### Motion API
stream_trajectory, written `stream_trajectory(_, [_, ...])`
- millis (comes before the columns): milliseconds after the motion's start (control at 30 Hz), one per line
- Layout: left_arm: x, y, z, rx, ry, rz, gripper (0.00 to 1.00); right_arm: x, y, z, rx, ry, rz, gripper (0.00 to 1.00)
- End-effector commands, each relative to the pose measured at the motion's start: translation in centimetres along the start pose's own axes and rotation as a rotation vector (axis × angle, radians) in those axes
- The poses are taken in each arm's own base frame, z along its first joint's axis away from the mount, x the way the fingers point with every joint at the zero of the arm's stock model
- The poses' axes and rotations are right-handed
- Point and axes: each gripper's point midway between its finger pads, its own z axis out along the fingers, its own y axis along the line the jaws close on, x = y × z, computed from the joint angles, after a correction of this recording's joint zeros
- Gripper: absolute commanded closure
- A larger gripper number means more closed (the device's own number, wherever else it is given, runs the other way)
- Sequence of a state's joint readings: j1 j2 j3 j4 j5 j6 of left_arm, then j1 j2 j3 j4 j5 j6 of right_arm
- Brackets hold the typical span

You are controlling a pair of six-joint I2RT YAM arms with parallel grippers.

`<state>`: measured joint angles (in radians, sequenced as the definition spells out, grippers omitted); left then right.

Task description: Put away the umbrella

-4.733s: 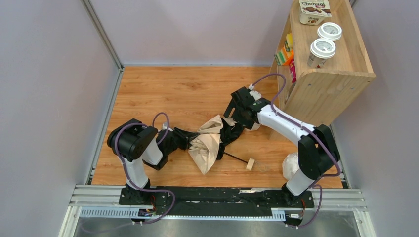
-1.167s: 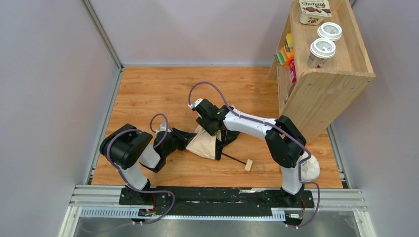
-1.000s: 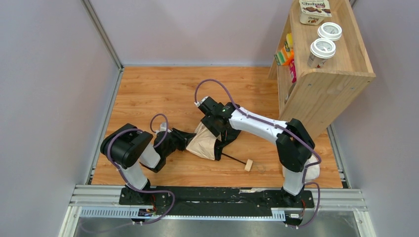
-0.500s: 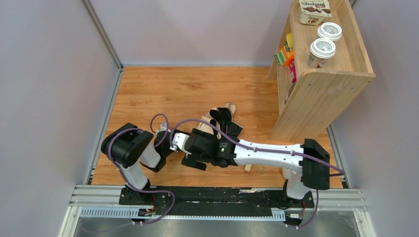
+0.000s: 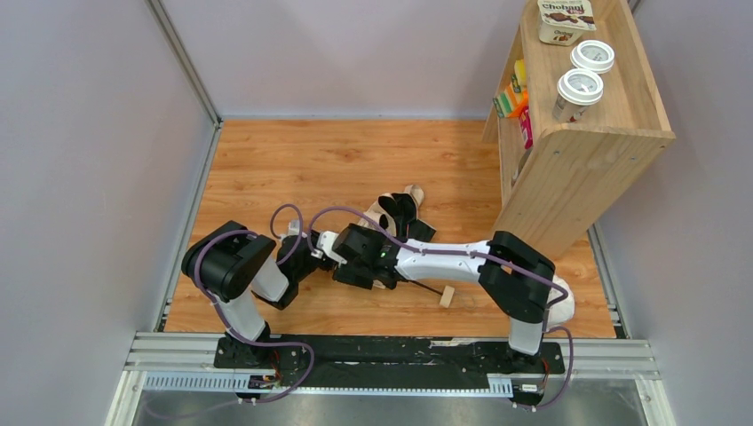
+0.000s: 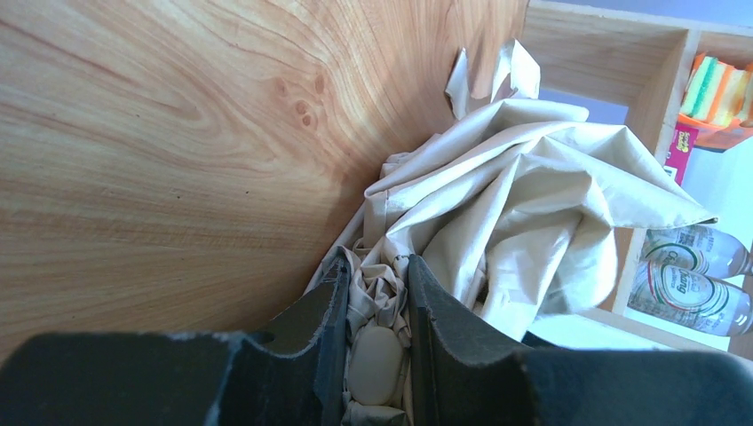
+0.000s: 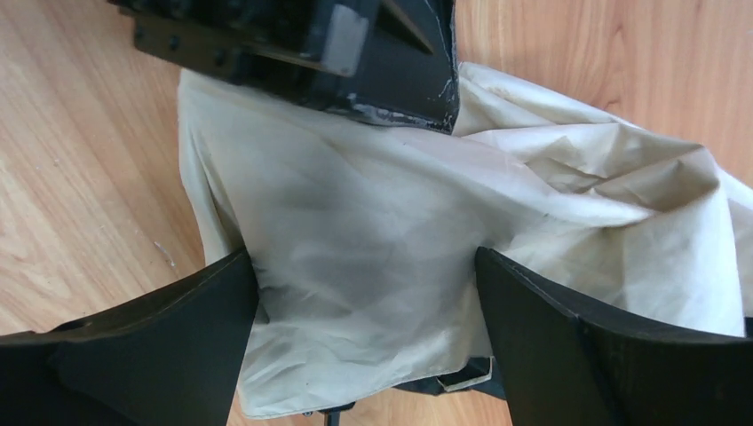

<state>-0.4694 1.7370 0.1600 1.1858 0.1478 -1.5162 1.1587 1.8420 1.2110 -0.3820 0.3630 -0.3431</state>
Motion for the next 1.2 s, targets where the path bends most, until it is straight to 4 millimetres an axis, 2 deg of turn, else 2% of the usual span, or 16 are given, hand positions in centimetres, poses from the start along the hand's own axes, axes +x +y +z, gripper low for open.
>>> stream_trajectory(0, [0.6,0.9,-0.1,-0.020,0.026,0.049,1.00,2.9,-0.2,2.4,-0.083,0.070,0.100,0.05])
stream_trajectory(133, [0.8,0.9,-0.2,-0.020,0.037,0.054,1.00,7.0,2.0,4.3,-0.214,0.196,0.182,0.16])
stream_trajectory(267, [0.9,0.5,-0.1,-0.004,0.054,0.068,1.00,9.9,4.4,4.5,-0.335,0.287,0.267,0.36])
stream_trajectory(500, [0.9,-0.8,0.2,0.017,0.101,0.098,0.99,11.4,8.7,4.3,-0.526,0.328,0.342,0.74])
stream_trajectory(533, [1.0,-1.5,0.1,0.038,0.115,0.119,0.96,11.3,9.0,4.2,-0.546,0.323,0.351,0.78])
stream_trajectory(700, [-1.9,-3.5,-0.8,0.070,0.095,0.200,0.43,10.3,9.5,3.7,-0.634,0.280,0.466,1.00])
stream_trajectory(767, [-3.1,-4.0,-1.5,0.039,0.074,0.223,0.35,10.3,9.7,3.6,-0.665,0.273,0.504,1.00])
stream_trajectory(800, [-3.8,-5.7,-2.2,0.076,0.041,0.250,0.34,10.3,9.7,3.6,-0.681,0.272,0.525,1.00])
stream_trajectory(833, [-4.2,-4.8,-2.5,0.017,0.031,0.263,0.34,10.3,9.5,3.7,-0.689,0.268,0.551,1.00])
stream_trajectory(867, [-4.7,-6.5,-3.3,0.045,-0.002,0.293,0.33,10.2,9.3,3.7,-0.698,0.262,0.572,1.00])
stream_trajectory(900, [-5.3,-5.2,-3.7,-0.066,-0.018,0.299,0.32,10.1,9.2,3.7,-0.708,0.259,0.589,1.00])
stream_trajectory(933, [-5.9,-7.2,-4.6,-0.043,-0.061,0.329,0.32,10.0,9.2,3.7,-0.721,0.254,0.607,1.00])
stream_trajectory(967, [-6.1,-5.3,-5.5,-0.157,-0.071,0.306,0.31,9.8,9.1,3.7,-0.735,0.248,0.624,1.00])
stream_trajectory(1000, [-6.3,-6.2,-6.5,-0.156,-0.099,0.303,0.30,9.8,9.1,3.7,-0.750,0.249,0.644,1.00])
stream_trajectory(1067, [-5.8,-5.0,-8.1,-0.224,-0.099,0.249,0.29,9.6,9.0,3.7,-0.788,0.240,0.679,1.00])
stream_trajectory(1167, [-4.0,-5.4,-8.6,-0.159,-0.047,0.087,0.29,9.3,8.8,3.5,-0.845,0.250,0.774,1.00])
